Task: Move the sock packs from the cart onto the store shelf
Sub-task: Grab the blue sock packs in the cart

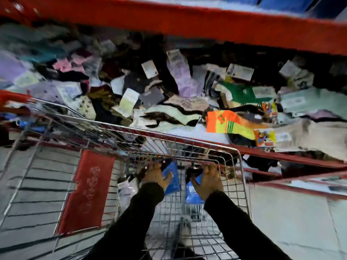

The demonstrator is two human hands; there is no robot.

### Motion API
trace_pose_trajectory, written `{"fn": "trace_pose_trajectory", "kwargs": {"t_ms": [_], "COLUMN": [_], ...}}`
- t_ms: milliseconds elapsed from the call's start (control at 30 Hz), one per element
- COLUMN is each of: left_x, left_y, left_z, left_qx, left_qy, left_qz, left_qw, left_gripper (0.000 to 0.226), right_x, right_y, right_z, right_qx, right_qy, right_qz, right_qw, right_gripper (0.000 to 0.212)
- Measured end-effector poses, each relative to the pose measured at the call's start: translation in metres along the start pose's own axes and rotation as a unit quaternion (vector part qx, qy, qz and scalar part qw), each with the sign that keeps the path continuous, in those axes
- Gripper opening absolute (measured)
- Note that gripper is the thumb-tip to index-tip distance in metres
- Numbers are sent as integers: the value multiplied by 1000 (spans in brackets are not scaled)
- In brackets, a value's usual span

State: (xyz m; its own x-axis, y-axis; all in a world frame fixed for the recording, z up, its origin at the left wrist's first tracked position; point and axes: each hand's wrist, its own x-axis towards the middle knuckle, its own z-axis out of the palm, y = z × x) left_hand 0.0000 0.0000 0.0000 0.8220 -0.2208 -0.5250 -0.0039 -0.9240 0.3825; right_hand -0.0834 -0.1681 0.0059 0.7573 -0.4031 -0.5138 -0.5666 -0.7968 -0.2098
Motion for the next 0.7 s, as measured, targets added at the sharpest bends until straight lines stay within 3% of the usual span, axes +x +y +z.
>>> {"fn": "trace_pose_trajectory", "kwargs": {"t_ms": [167, 267, 367, 567, 700], "left_x": [35, 51, 62, 66, 69], "left_y": [-13, -10, -5, 6, 10], "left_z": [52, 72, 84, 97, 95], "left_qx": [-53, -93, -50, -47, -51], "left_qy": [-41, -33, -46, 7, -15], "left_qz": [-119, -164, -195, -245, -279], "left_qw": [991, 982, 978, 968, 959], "left_gripper": [77, 83, 92, 108, 115], "right_x": [36, 47, 50, 52, 52], "right_y": [3, 3, 8, 26, 27], "right_z": [51, 70, 79, 81, 82], "right_qx": [55, 26, 4, 22, 25], "right_qy": [-55, -49, -55, -56, -48], "right_qz": [103, 119, 135, 150, 160], "right_qw": [992, 991, 989, 987, 986], "right_gripper": [96, 107, 119, 123, 132]}}
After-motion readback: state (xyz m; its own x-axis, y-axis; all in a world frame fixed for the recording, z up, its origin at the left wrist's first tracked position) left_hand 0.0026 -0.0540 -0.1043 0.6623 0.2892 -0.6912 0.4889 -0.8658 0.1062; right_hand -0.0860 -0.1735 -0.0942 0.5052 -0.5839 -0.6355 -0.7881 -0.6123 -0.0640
